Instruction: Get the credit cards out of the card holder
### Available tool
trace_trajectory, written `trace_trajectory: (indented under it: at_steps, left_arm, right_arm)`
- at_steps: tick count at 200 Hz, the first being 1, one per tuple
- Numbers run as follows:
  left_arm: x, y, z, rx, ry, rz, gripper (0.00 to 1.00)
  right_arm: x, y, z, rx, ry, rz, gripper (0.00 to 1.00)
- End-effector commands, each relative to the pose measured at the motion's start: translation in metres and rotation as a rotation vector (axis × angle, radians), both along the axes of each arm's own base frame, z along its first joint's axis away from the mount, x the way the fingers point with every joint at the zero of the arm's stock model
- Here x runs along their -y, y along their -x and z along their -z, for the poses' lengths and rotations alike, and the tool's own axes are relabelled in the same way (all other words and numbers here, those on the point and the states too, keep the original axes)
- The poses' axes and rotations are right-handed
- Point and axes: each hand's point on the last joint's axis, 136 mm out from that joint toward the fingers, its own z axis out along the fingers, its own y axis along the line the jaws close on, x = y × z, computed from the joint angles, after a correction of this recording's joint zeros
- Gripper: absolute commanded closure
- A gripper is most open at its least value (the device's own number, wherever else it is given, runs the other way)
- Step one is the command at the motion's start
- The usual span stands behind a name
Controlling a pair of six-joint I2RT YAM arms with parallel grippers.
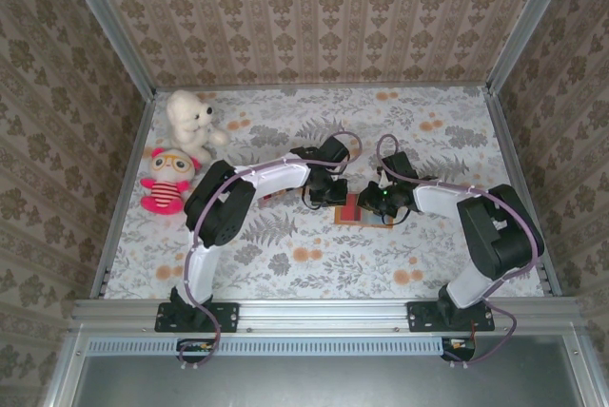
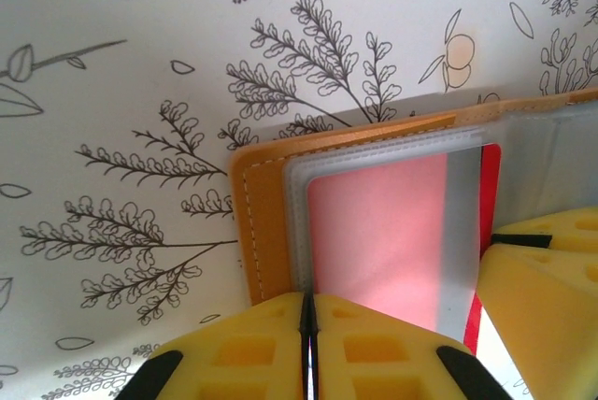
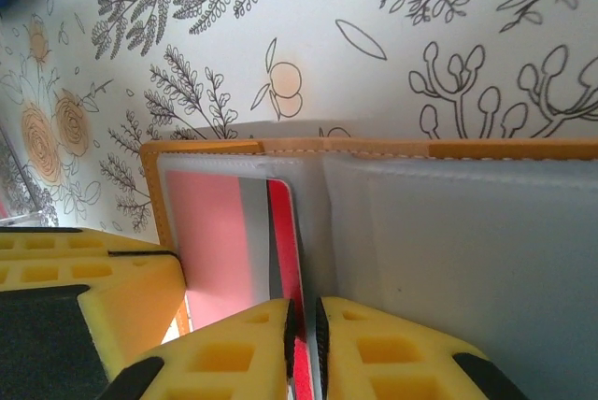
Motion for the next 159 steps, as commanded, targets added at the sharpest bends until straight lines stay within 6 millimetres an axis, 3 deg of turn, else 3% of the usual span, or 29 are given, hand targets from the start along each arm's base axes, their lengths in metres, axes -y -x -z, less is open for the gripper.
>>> trace_trajectory:
  at_steps: [1,73,122,159]
  left_arm:
    - [-0.009,0.01,0.015,-0.038,-0.061,0.006,0.88]
    - [-0.016,0.01,0.015,-0.042,-0.085,0.001,0.89]
    - [-0.015,0.002,-0.019,0.013,-0.043,0.002,0.88]
    - [-0.017,-0.002,-0.024,0.033,-0.038,0.0,0.88]
  right_arm:
    - [-0.006,0.005,0.005,-0.014,-0.036,-0.04,0.83]
    - [-0.011,0.006,0.002,0.007,-0.066,-0.069,0.92]
    - [-0.019,0.008,-0.001,0.007,-0.121,-0.073,0.99]
    - [-0.019,0.009,0.0,0.012,-0.129,-0.06,1.0]
